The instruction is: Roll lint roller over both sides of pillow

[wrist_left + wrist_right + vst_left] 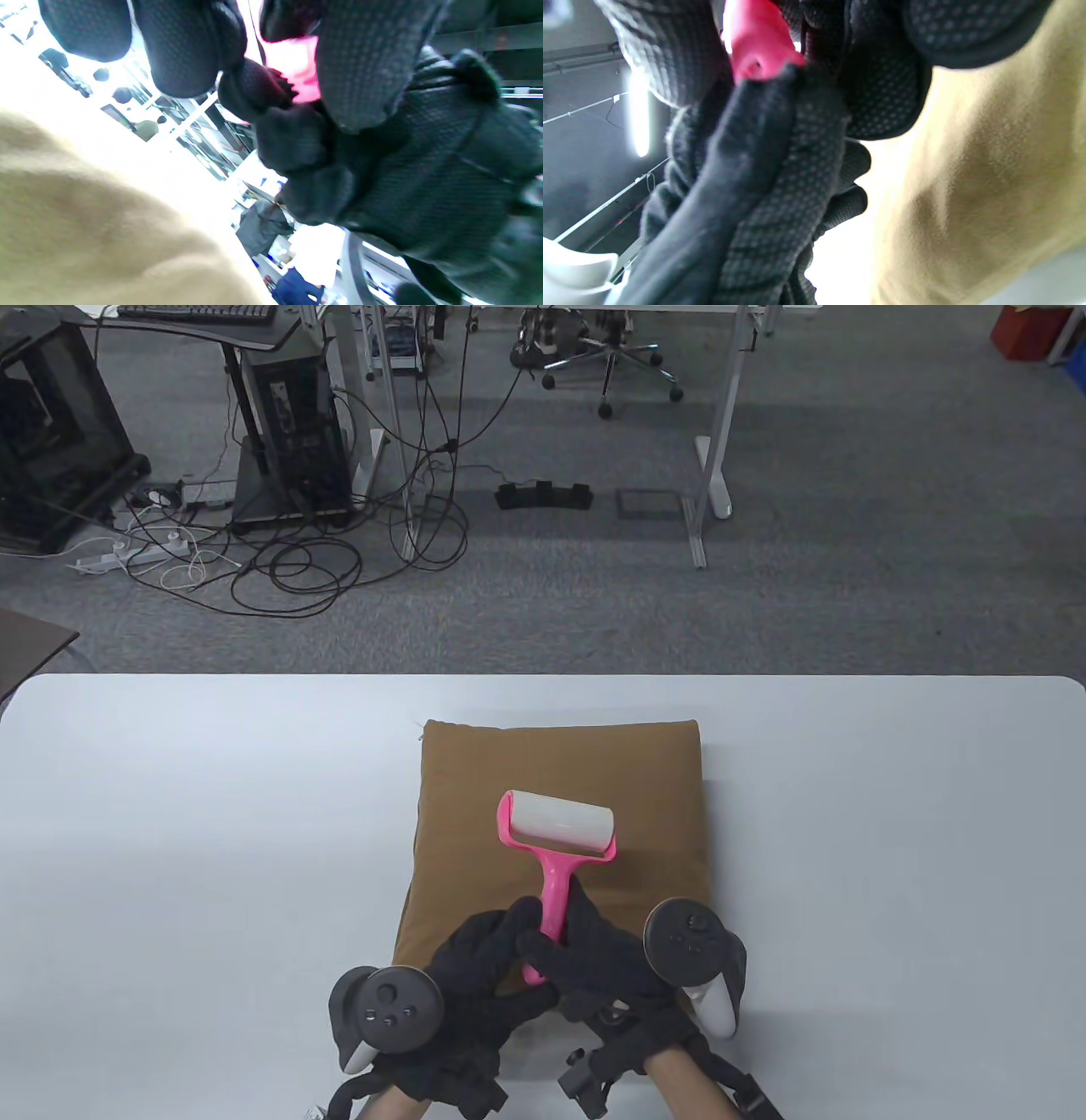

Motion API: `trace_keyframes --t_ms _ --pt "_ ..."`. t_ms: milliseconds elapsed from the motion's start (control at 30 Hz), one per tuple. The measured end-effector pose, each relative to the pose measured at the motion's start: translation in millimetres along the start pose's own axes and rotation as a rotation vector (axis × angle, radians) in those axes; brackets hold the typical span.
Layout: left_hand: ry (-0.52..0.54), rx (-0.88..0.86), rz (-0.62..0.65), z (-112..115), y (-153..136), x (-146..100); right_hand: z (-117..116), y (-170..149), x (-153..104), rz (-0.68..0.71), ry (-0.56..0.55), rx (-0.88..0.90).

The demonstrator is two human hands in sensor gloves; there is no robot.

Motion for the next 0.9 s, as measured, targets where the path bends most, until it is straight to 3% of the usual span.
trace_keyframes --t_ms 167,233,300,367,433,567,633,733,900 --pt "-0.092 0.004 0.005 4 -3 3 4 -5 1 0.008 0.088 0.09" --pt "-0.083 0.105 0.001 -2 -7 3 14 -6 -2 0.005 0.05 -0.011" --pt "-0.001 0.243 -0.017 -16 -13 2 27 -7 -7 0.005 -0.006 -0.205" --pt "0.092 0.393 -0.117 -37 -29 0 39 -8 -12 0.008 -0.05 -0.354" --pt "0.104 0.47 -0.339 -57 -61 -6 57 -9 -20 0.005 -0.112 -0.534" --pt "0.037 0.352 -0.733 -73 -118 -26 82 -15 -36 -0.002 -0.149 -0.733" --pt "-0.041 0.294 -0.844 -69 -137 -34 90 -20 -42 -0.018 -0.145 -0.755" --pt "-0.107 0.217 -0.888 -59 -151 -37 101 -27 -55 -0.041 -0.152 -0.77" --pt "-0.122 0.167 -0.866 -50 -153 -34 111 -32 -72 -0.063 -0.141 -0.76"
Point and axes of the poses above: the tracker on the back of each hand, its own y axis roughly to the thumb side, its own x axis roughly from the wrist to the fingertips, z = x × y, the point moved 5 cm from there along x, roughly from the wrist to the fingertips, and after that the axes turned 13 degrees about -x, right-handed, at the moved point
